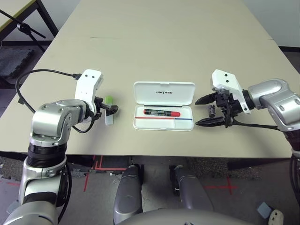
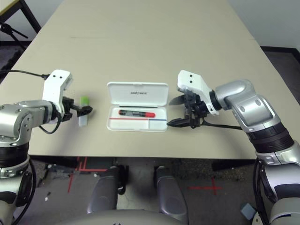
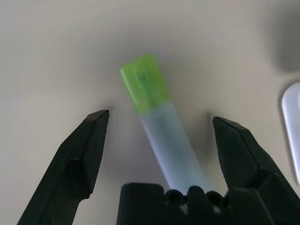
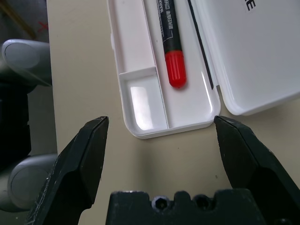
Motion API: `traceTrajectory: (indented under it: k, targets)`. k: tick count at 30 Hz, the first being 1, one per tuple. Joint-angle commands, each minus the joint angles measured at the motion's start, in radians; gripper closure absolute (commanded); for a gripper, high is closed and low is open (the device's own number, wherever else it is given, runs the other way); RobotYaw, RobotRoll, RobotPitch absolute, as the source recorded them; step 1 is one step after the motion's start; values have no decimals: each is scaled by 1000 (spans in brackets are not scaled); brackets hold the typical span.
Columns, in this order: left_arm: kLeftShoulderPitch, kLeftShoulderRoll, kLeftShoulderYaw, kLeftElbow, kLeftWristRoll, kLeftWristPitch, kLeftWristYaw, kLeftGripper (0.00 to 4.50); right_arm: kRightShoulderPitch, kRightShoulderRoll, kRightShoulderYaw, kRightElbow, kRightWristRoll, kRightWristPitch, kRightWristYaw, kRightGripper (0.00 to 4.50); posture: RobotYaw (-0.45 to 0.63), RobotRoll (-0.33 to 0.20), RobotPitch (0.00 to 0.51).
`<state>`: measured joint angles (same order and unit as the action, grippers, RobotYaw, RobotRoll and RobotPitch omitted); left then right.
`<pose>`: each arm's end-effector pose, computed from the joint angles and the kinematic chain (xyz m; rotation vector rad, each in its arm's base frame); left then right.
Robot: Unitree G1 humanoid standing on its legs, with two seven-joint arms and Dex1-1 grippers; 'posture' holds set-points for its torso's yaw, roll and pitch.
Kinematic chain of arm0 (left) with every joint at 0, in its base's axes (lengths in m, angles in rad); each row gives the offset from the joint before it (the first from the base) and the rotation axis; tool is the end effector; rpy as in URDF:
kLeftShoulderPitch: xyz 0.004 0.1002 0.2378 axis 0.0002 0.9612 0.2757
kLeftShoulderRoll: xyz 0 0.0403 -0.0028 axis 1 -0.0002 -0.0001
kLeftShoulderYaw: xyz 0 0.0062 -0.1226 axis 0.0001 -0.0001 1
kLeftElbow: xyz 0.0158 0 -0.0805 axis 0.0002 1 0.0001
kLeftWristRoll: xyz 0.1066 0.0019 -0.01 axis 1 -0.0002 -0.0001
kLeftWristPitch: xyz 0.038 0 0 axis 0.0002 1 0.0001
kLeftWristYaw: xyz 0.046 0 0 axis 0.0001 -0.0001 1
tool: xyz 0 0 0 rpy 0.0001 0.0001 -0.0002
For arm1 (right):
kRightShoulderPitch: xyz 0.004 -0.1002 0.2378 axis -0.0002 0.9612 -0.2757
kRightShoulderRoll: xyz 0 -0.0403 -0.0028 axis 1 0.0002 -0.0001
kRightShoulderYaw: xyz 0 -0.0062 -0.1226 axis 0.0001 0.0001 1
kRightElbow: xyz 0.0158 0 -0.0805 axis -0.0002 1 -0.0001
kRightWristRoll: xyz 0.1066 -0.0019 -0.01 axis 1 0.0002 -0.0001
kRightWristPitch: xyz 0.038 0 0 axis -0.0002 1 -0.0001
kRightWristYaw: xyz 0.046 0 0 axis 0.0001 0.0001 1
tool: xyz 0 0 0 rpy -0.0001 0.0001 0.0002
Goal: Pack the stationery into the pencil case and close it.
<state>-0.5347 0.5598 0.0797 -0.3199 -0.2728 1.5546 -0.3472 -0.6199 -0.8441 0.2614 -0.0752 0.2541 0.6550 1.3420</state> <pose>0.2593 0.2271 0.1752 0.1662 0.7256 -0.2227 0.2943 -0.2339 0.1952 -0.5247 0.5213 1.3155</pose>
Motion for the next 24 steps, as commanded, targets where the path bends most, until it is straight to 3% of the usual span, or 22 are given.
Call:
traceTrajectory:
  k: [1,4,7,14,20,24]
  targets:
    - [10,-22,18,44,17,7,33,0,13,-10,5,-24,3,-1,-1,15,59,0,201]
    - [20,-32,16,61,12,-1,44,0,15,-14,5,-24,-1,-3,-3,15,56,0,201]
    - [27,-36,15,71,9,-3,51,607,15,-9,1,-22,-3,-9,-11,0,53,0,202]
    - [45,33,-13,71,-10,-53,14,3267,-1,9,-10,-11,7,-20,-31,0,53,0,201]
    - [156,240,-83,-8,-45,-251,-153,3400,-15,15,-18,13,0,-41,-43,0,50,0,200]
    - [259,381,-50,-90,-102,-374,-318,3400,-27,-5,-16,31,-8,-48,-29,0,49,0,199]
